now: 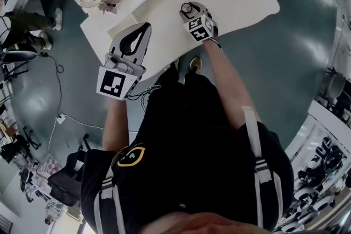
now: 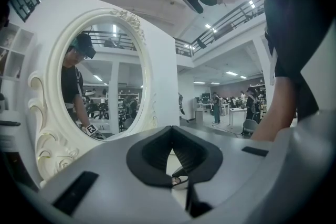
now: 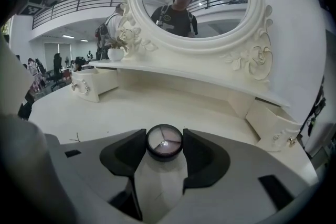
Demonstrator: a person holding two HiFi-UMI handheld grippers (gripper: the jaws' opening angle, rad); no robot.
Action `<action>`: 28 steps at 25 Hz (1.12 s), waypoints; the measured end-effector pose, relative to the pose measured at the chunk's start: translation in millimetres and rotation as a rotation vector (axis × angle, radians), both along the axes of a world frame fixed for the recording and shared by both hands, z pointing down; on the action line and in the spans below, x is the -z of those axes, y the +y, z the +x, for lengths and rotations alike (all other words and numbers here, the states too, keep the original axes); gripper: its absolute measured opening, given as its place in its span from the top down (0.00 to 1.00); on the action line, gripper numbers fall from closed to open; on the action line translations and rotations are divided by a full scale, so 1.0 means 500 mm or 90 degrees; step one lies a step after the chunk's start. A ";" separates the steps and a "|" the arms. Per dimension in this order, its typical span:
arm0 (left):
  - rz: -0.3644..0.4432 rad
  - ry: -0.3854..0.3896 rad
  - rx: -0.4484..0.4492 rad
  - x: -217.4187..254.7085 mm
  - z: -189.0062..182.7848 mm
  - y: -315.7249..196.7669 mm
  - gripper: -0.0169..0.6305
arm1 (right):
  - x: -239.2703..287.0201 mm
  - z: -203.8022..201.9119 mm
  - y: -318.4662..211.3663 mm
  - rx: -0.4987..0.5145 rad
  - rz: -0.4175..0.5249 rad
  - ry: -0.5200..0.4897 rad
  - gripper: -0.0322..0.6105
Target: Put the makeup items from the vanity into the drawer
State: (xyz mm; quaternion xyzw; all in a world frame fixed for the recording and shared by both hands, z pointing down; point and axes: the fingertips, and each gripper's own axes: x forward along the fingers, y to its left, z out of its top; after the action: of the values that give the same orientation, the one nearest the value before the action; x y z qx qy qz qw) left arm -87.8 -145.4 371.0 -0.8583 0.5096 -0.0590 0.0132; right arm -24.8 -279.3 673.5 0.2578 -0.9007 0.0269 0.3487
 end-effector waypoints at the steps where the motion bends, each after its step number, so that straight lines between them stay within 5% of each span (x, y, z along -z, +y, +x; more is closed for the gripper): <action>1: 0.000 0.000 0.001 0.000 0.001 0.001 0.95 | 0.006 -0.001 -0.001 0.001 0.004 -0.002 0.58; 15: 0.015 0.006 0.033 0.012 -0.008 0.028 0.95 | 0.194 -0.076 0.032 0.076 0.098 -0.071 0.58; 28: 0.010 -0.001 0.173 0.004 -0.116 0.140 0.95 | 0.345 -0.222 0.185 0.240 0.140 -0.144 0.58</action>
State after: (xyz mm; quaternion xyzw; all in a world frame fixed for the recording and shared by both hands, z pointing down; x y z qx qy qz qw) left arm -145.9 -75.6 368.8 -0.7811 0.6217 -0.0569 0.0126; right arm -135.6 -186.7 501.1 0.1172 -0.9636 -0.1080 0.2146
